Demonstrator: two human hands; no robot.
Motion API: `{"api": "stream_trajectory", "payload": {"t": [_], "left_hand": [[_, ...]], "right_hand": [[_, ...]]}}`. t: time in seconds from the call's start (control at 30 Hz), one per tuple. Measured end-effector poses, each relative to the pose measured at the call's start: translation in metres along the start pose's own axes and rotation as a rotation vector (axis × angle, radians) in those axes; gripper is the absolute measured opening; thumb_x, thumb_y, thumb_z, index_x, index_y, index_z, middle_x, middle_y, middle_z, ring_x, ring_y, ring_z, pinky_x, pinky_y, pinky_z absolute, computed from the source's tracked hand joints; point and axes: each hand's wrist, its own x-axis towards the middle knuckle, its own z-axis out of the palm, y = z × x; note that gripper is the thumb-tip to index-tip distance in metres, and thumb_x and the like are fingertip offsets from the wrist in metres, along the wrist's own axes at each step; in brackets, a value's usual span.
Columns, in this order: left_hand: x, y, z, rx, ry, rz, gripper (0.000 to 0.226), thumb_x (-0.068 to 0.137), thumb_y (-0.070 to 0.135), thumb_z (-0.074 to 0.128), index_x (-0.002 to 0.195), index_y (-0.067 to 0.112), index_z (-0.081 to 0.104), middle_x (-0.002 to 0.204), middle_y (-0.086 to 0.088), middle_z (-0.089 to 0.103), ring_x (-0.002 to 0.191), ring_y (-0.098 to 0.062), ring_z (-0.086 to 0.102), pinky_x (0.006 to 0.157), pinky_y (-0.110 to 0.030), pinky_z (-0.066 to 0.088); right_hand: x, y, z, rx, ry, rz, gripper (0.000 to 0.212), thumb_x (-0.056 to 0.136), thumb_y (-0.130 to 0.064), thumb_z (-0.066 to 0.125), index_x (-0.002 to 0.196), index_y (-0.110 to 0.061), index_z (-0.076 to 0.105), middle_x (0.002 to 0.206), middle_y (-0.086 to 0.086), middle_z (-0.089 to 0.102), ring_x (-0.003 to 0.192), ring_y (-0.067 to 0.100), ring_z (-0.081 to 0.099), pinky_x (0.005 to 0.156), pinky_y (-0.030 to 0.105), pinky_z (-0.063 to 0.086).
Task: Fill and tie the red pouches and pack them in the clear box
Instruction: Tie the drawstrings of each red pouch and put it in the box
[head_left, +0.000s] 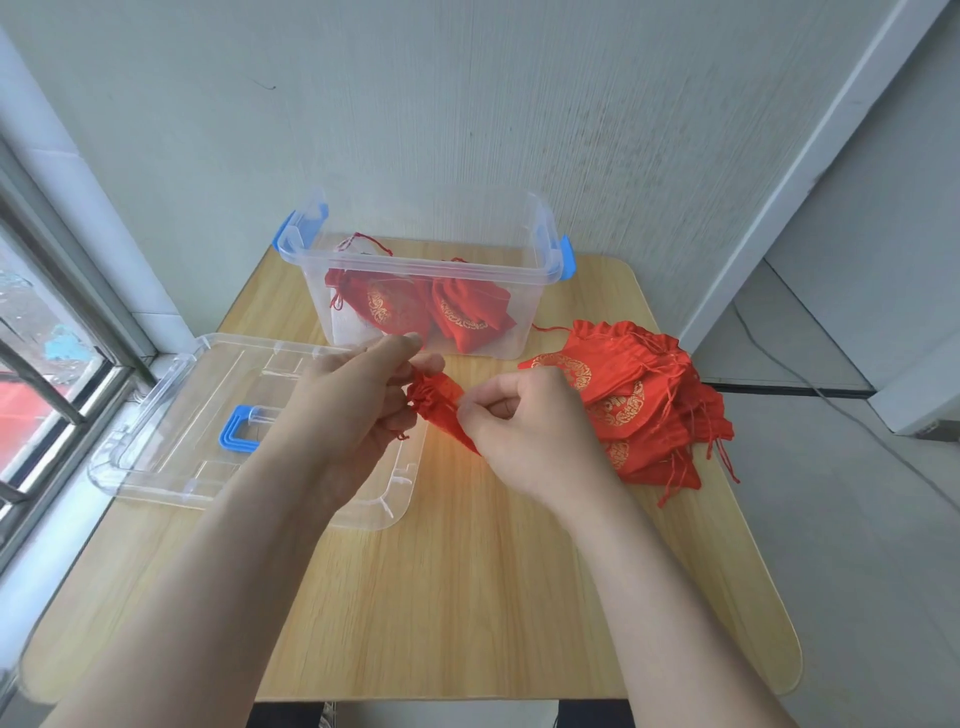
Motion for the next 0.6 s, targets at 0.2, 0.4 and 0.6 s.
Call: {"api": "stream_trajectory", "payload": {"t": [0.2, 0.4, 0.6], "left_hand": [[-0.0012, -0.001, -0.0019, 0.186, -0.048, -0.058, 0.029, 0.107, 0.025, 0.06, 0.084, 0.011, 0.052, 0.065, -0.006, 0.054, 0.044, -0.012, 0.032, 0.054, -0.031, 0.029], [-0.0044, -0.0046, 0.0034, 0.306, -0.164, -0.136, 0.028, 0.105, 0.011, 0.044, 0.08, 0.007, 0.055, 0.066, -0.01, 0.052, 0.05, -0.018, 0.033, 0.057, -0.034, 0.028], [-0.0041, -0.0083, -0.0026, 0.573, -0.217, 0.01, 0.026, 0.108, 0.015, 0.046, 0.087, 0.009, 0.06, 0.076, -0.005, 0.06, 0.066, -0.02, 0.051, 0.061, -0.031, 0.039]], "right_hand": [[0.002, 0.0026, 0.0041, -0.054, 0.058, -0.029, 0.023, 0.094, -0.009, 0.062, 0.095, -0.024, 0.08, 0.069, -0.009, 0.073, 0.059, 0.002, 0.065, 0.051, 0.013, 0.042], [0.0005, -0.0033, 0.0046, -0.039, 0.112, -0.189, 0.018, 0.097, -0.017, 0.066, 0.096, -0.025, 0.082, 0.081, -0.018, 0.071, 0.072, -0.006, 0.062, 0.064, 0.007, 0.038], [-0.0001, -0.0024, -0.0019, -0.025, 0.056, -0.284, 0.016, 0.098, -0.013, 0.072, 0.097, -0.02, 0.085, 0.057, -0.028, 0.055, 0.058, -0.011, 0.055, 0.055, 0.006, 0.036]]}}
